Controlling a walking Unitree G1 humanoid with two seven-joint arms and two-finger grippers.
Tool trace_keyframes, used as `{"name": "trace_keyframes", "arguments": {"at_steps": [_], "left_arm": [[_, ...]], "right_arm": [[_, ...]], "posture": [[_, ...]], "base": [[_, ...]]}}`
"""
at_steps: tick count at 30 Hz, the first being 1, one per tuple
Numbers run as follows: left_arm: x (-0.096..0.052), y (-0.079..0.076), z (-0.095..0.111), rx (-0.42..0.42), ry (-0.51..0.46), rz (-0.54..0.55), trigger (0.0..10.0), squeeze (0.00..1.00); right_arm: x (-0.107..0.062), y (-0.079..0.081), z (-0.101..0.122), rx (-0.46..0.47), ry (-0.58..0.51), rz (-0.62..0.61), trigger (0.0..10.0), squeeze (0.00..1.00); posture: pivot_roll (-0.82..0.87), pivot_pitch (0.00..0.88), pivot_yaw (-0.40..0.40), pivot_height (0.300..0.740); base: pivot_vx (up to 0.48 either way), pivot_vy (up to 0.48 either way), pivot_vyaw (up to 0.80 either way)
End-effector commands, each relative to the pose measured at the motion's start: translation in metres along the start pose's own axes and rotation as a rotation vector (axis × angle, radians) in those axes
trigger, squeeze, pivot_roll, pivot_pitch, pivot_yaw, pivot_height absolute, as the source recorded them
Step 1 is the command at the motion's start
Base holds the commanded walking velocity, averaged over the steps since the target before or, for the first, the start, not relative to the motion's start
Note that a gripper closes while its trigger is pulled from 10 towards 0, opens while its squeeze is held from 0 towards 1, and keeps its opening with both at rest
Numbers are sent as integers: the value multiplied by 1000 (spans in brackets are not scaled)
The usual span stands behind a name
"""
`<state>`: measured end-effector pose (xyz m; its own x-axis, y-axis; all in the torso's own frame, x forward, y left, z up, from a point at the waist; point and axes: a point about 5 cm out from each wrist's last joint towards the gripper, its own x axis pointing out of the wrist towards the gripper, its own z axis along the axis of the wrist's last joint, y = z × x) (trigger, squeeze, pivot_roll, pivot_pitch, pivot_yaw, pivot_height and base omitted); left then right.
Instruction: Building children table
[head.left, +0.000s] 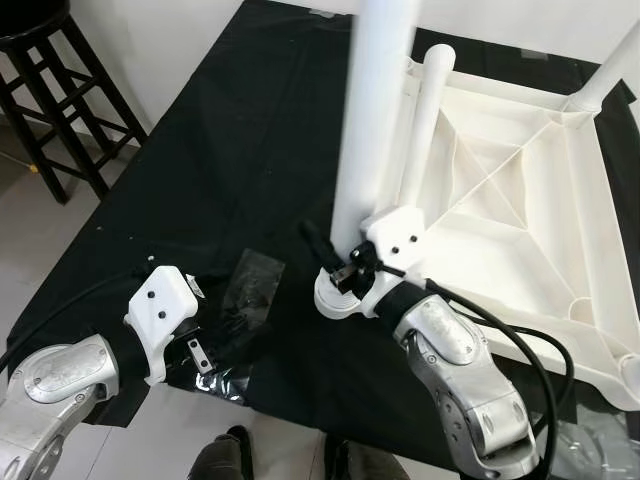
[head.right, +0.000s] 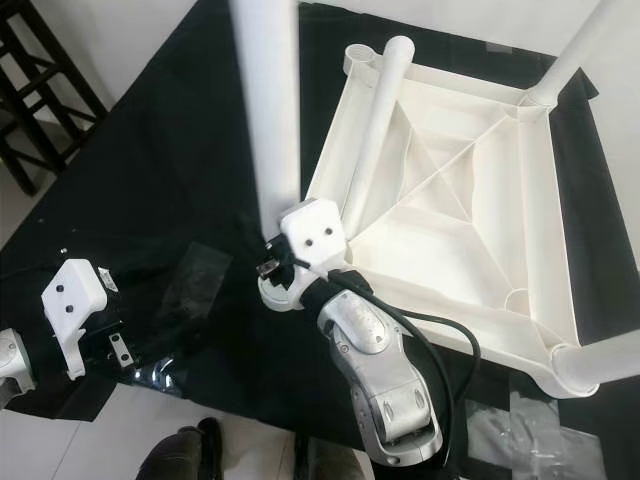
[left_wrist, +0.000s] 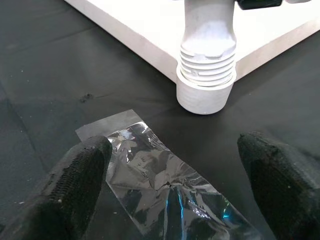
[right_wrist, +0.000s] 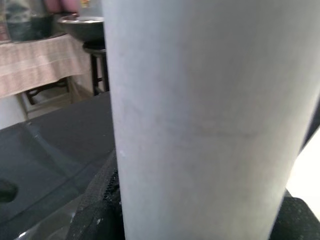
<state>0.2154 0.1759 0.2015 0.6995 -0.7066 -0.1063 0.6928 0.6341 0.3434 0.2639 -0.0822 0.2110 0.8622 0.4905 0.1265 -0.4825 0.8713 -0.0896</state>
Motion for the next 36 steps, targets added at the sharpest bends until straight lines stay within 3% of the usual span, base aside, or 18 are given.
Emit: {"name": "trace_keyframes", "arguments": {"at_steps": [1, 5, 9, 10, 11, 13, 15, 16, 19, 26, 28, 36], "left_arm": [[2, -4, -5, -18, 7, -22, 10000, 0], [2, -3, -5, -17, 5, -20, 10000, 0], [3, -4, -4, -18, 2, -22, 10000, 0], [4, -4, -4, -19, -2, -23, 10000, 0], [4, -4, -4, -19, -2, -23, 10000, 0], [4, -5, -4, -19, -4, -21, 10000, 0], [4, -5, -4, -19, -4, -21, 10000, 0], [4, -6, -3, -20, -7, -20, 10000, 0], [3, -7, -3, -21, -7, -22, 10000, 0], [0, -10, -1, -26, -3, -30, 10000, 0], [-3, -11, -1, -29, 3, -33, 10000, 0], [-7, -12, -1, -36, 16, -46, 10000, 0]], "right_arm": [[-6, -12, -39, 72, 201, -47, 10000, 0], [0, -10, -16, 157, 91, 154, 10000, 0], [2, -16, -1, 149, 48, 300, 10000, 0], [3, -26, 9, 89, 28, 418, 10000, 0], [3, -26, 9, 89, 28, 418, 10000, 0], [1, -36, 19, 13, 3, 557, 10000, 0], [1, -36, 19, 13, 3, 557, 10000, 0], [-2, -42, 23, -26, -10, 685, 10000, 0], [-2, -45, 24, -37, -13, 789, 10000, 0], [13, -54, 24, -49, -13, 900, 10000, 0], [16, -53, 18, -125, 13, 954, 10000, 0], [26, -52, 9, -279, 26, 1012, 10000, 0]], "posture": [[75, 283, -65, 740], [72, 284, -62, 740], [70, 285, -66, 740], [71, 286, -68, 740], [71, 286, -68, 740], [74, 288, -71, 740], [74, 288, -71, 740], [80, 292, -72, 740], [82, 295, -72, 740], [105, 307, -70, 740], [113, 315, -64, 740], [127, 322, -57, 740]], "base": [[0, 0, 0], [0, 0, 0], [0, 0, 0], [0, 0, 0], [0, 0, 0], [0, 0, 0], [0, 0, 0], [0, 0, 0], [0, 0, 0], [0, 0, 0], [0, 0, 0], [0, 0, 0]]}}
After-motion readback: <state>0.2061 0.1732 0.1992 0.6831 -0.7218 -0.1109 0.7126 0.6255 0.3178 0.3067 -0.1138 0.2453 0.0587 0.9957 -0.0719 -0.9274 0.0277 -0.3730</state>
